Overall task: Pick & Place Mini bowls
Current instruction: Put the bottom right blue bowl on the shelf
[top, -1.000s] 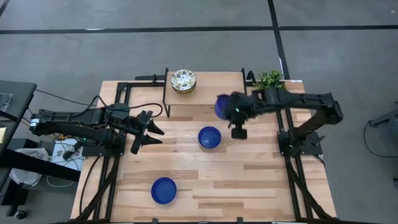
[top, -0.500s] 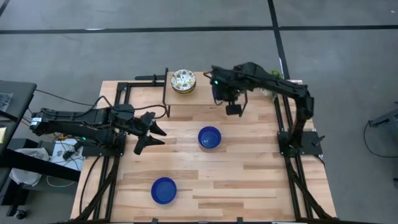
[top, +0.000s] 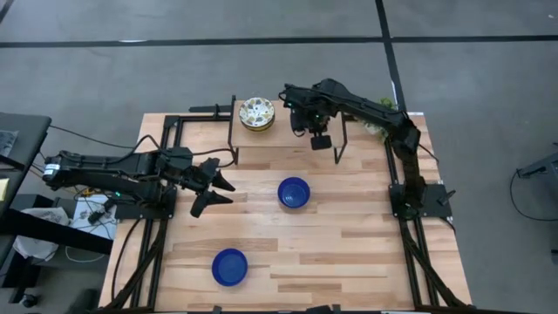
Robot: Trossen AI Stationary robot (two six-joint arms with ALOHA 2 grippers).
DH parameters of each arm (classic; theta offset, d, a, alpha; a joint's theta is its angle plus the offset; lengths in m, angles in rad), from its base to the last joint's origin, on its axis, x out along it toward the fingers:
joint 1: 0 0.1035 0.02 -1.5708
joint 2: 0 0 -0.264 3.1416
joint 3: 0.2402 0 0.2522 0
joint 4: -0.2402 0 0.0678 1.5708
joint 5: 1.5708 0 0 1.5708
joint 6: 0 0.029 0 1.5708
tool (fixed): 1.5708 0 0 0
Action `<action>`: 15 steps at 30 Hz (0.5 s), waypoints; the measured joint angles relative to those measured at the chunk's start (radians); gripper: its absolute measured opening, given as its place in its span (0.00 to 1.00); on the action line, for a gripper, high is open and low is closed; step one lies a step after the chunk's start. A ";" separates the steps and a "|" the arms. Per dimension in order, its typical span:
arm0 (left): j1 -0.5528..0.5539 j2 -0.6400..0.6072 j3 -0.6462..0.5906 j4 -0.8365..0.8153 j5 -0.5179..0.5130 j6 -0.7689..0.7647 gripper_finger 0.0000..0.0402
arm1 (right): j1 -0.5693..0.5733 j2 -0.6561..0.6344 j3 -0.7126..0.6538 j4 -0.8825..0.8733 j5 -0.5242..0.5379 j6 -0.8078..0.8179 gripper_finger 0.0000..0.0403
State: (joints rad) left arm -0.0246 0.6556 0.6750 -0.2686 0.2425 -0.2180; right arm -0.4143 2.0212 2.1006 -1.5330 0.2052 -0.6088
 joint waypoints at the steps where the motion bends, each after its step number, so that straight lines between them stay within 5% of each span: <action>1: 0.000 0.000 0.000 0.000 -0.002 0.000 0.48 | -0.004 0.005 0.000 0.003 0.001 0.003 0.00; 15: 0.000 0.000 0.000 0.001 -0.006 0.000 0.48 | -0.008 0.028 0.000 0.052 -0.057 -0.028 0.00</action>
State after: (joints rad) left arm -0.0242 0.6556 0.6750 -0.2679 0.2367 -0.2176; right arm -0.4218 2.0492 2.1009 -1.4810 0.1485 -0.6369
